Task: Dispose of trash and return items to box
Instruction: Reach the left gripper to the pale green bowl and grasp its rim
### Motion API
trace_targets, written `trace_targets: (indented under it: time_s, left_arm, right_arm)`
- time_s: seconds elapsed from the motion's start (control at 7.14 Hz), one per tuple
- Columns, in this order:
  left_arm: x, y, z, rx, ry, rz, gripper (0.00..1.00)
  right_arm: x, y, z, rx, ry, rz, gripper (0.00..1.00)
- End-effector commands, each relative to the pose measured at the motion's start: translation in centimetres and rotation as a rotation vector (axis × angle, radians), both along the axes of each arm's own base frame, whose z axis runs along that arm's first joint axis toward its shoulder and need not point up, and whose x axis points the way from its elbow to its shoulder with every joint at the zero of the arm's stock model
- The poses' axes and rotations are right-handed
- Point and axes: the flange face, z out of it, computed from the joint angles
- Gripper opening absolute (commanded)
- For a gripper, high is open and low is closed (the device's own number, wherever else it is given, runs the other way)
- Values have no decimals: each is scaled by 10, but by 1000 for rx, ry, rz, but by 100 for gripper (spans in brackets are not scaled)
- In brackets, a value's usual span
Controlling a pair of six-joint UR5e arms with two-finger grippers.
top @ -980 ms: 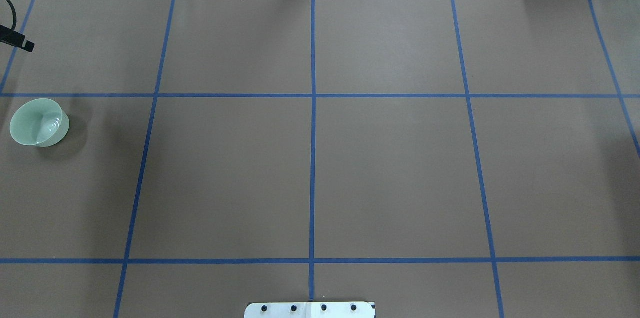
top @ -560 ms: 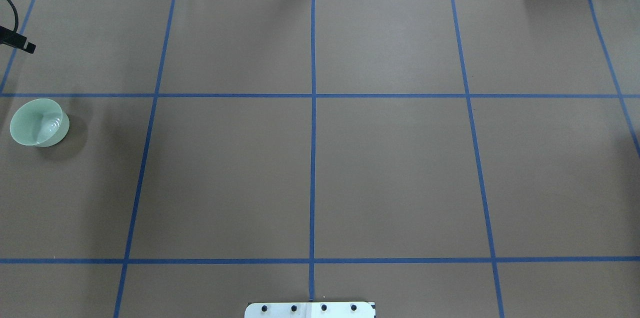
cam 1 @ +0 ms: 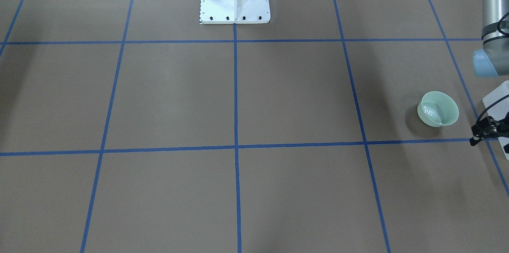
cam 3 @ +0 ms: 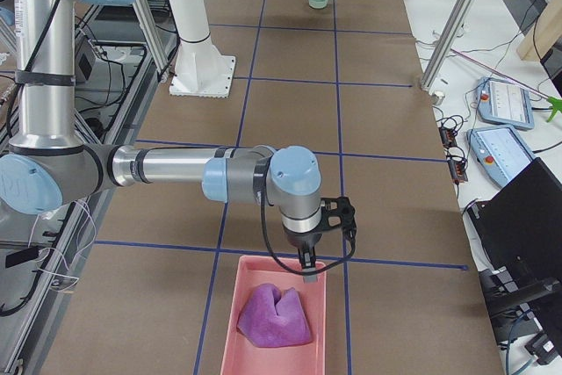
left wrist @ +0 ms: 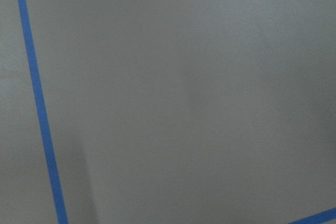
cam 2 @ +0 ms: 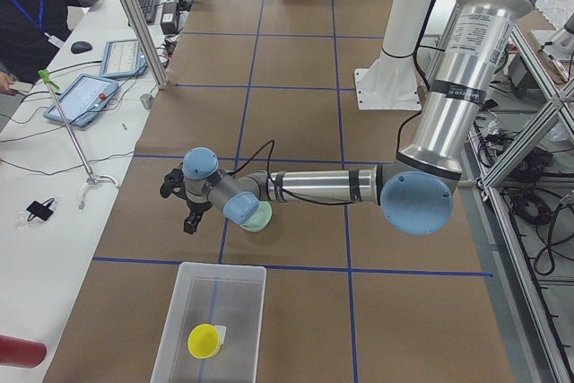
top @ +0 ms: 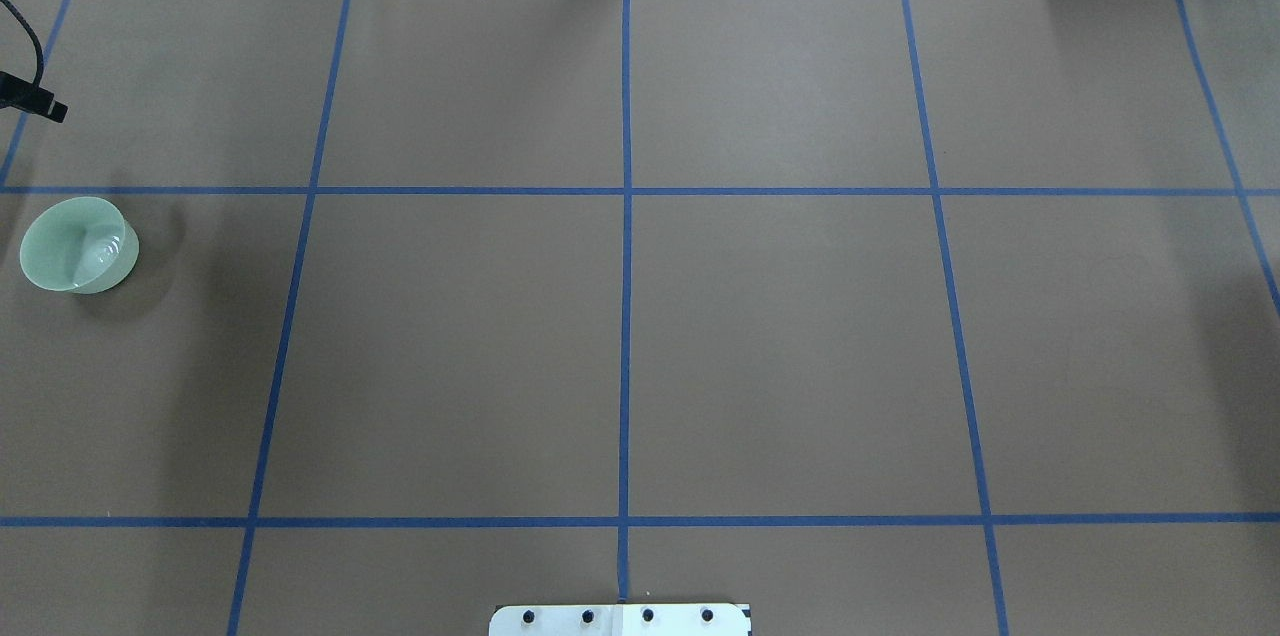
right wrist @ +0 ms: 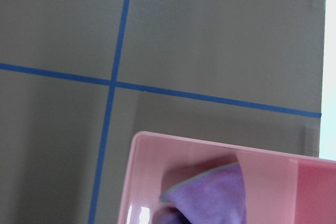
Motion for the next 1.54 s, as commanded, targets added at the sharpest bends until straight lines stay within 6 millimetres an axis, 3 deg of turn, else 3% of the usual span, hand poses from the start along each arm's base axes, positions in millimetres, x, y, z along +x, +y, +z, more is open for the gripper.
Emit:
trace_targets:
  time_s: [0.0, 0.42, 0.7, 0.98, 1.12, 1.26, 1.4]
  left_arm:
    - [13, 39, 32, 17, 56, 4, 98]
    - [12, 80, 20, 1, 152, 78, 98]
    - [8, 94, 31, -1, 138, 80, 94]
    - [29, 107, 39, 16, 113, 114, 70]
    - [37, 109, 39, 16, 113, 129, 65]
    - [39, 109, 38, 18, 115, 132, 40]
    - [39, 109, 36, 22, 116, 133, 0]
  right_arm:
    - [-24, -11, -28, 9, -18, 11, 100]
    - [-30, -13, -29, 12, -17, -1, 100]
    - [-32, -13, -27, 8, -14, -7, 100]
    - [-34, -13, -27, 8, -14, -11, 100]
    - [-34, -13, -26, 7, -12, -11, 100]
    - [-34, -14, -27, 8, -12, -11, 100]
    - [-34, -14, -27, 8, -12, -12, 100]
